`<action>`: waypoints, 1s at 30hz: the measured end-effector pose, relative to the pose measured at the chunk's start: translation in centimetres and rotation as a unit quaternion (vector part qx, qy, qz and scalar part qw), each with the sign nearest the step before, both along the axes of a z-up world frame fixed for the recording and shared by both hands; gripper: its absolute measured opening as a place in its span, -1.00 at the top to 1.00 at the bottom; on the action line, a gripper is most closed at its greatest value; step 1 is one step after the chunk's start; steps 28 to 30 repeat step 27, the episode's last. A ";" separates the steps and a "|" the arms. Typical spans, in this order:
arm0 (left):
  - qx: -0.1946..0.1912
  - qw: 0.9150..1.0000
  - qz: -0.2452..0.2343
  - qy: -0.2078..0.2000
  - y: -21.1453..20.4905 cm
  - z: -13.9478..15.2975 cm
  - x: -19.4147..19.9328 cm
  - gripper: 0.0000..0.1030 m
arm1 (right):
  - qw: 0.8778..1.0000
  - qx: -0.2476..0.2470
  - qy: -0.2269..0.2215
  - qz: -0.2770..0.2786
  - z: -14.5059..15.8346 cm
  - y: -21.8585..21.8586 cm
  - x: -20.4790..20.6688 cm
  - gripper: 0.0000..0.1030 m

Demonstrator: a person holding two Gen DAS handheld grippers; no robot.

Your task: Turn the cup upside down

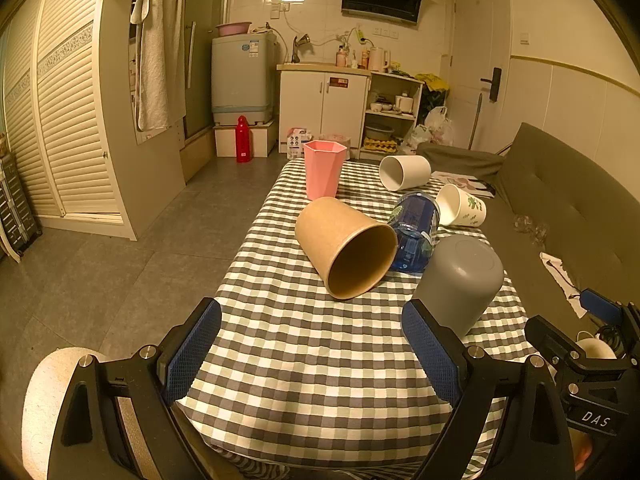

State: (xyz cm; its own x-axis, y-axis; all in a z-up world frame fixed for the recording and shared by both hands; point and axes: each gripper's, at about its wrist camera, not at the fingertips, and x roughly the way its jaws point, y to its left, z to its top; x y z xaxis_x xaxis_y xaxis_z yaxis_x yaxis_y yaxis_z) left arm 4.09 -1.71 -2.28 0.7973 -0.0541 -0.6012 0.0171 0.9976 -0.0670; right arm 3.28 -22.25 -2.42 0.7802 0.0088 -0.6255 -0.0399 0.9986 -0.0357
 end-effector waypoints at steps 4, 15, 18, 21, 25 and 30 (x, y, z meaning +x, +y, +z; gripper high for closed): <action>0.000 1.000 0.000 0.001 0.0 0.0 0.0 -0.83 | 1.000 0.000 0.000 0.000 0.0 0.0 0.0 -0.99; 0.000 1.000 0.000 0.001 0.0 -0.1 0.1 -0.83 | 1.000 0.000 0.001 0.000 -0.1 0.0 0.0 -0.99; 0.000 1.000 0.000 0.001 -0.1 -0.1 0.1 -0.83 | 1.000 0.000 0.001 0.000 -0.1 0.0 0.0 -0.99; 0.000 1.000 0.000 0.001 -0.1 -0.1 0.1 -0.83 | 1.000 0.000 0.001 0.000 -0.1 0.0 0.0 -0.99; 0.002 1.000 0.000 -0.003 0.0 -0.1 0.0 -0.83 | 1.000 0.000 0.002 0.000 -0.1 0.0 0.0 -0.99; 0.003 1.000 -0.001 -0.006 0.1 -0.2 0.0 -0.83 | 1.000 0.000 0.002 0.000 -0.1 0.0 0.0 -0.99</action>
